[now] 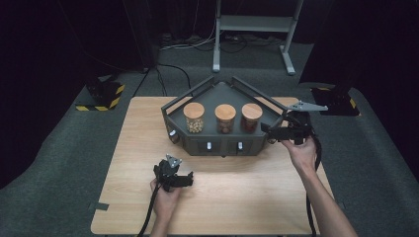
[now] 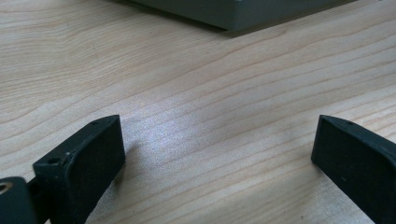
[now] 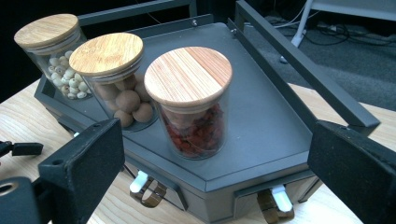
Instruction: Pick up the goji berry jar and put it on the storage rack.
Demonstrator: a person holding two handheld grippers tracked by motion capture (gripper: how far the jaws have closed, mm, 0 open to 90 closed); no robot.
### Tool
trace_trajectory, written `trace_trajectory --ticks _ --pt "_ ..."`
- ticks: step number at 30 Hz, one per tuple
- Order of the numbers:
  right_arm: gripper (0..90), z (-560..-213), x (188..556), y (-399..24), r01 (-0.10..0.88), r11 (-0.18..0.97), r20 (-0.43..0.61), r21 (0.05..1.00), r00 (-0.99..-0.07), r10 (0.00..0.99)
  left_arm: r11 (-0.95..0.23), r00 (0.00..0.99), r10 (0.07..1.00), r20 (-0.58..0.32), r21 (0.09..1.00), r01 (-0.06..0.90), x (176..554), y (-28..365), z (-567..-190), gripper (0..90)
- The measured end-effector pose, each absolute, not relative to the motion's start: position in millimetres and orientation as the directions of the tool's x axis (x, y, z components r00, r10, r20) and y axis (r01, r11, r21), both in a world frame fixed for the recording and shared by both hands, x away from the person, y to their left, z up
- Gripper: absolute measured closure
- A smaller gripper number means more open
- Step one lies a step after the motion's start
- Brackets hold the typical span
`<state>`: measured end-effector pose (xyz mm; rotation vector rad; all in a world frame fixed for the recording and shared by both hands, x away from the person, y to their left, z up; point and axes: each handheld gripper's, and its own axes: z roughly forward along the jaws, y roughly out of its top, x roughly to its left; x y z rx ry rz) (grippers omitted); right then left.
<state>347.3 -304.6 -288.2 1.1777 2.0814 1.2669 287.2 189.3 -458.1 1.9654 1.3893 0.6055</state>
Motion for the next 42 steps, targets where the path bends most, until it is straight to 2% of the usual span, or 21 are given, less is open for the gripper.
trace_trajectory --ticks 42 --pt "3.6 -308.8 325.6 -335.6 0.429 0.203 0.065 0.88 -0.533 0.843 -0.229 0.332 0.943 0.003 0.73 0.644 287.2 189.3 -458.1 2.6"
